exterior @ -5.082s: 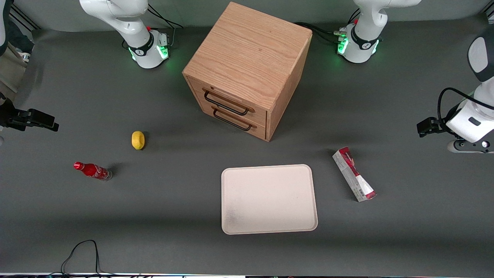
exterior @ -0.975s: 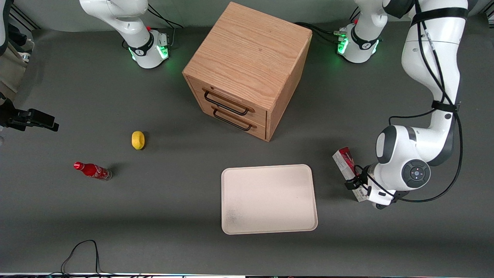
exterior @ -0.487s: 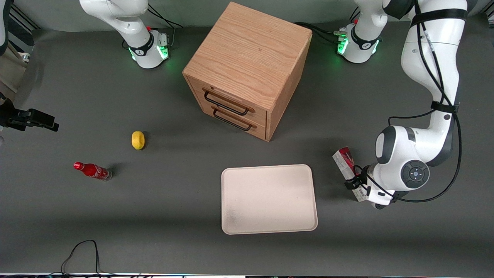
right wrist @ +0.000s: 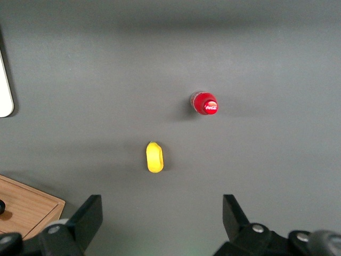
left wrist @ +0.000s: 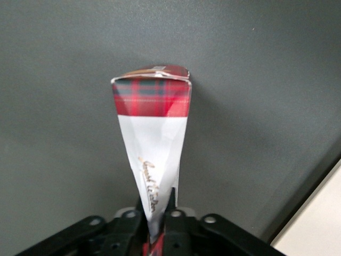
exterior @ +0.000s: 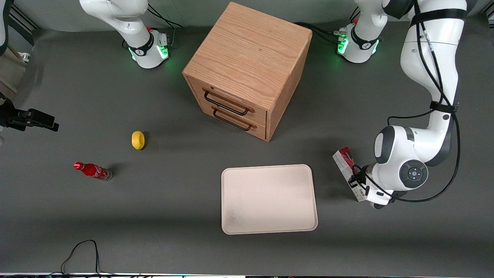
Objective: Place red cookie box on tray
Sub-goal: 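Lift the cookie box with the left gripper and carry it toward the tray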
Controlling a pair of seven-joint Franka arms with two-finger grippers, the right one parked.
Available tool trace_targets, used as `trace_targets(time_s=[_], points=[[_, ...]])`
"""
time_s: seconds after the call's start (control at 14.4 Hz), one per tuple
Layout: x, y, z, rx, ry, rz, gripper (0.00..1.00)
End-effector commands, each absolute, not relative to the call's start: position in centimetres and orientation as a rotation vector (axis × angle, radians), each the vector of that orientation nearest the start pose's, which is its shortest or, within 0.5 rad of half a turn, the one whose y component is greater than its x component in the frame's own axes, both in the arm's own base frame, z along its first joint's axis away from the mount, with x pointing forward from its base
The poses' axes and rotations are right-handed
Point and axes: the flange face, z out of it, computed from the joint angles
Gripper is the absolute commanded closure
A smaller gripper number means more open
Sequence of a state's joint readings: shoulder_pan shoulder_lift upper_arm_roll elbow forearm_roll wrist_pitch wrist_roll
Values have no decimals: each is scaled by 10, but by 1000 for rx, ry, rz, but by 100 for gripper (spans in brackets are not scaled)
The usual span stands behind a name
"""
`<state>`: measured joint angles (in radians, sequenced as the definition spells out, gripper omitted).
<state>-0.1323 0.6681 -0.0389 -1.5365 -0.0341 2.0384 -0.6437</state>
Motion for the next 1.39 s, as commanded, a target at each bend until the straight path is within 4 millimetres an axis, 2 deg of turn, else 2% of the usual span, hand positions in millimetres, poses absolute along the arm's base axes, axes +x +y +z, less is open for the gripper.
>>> trace_targets(time_s=[0.0,0.21,0.35,0.63,0.84,0.97,1.11,1.32], points=[[675,-118,253,-3020,-766,286,100],[673,-120,263,-3013,-753,308,100],[667,-119,299,-3002,-744,342,100],[646,-116,418,-3002,-668,394,100],[619,-109,523,-3023,-581,405,100],[600,-106,577,-3046,-513,424,100],[592,-104,603,-3050,-486,433,100],[591,-116,613,-3072,-452,397,100]])
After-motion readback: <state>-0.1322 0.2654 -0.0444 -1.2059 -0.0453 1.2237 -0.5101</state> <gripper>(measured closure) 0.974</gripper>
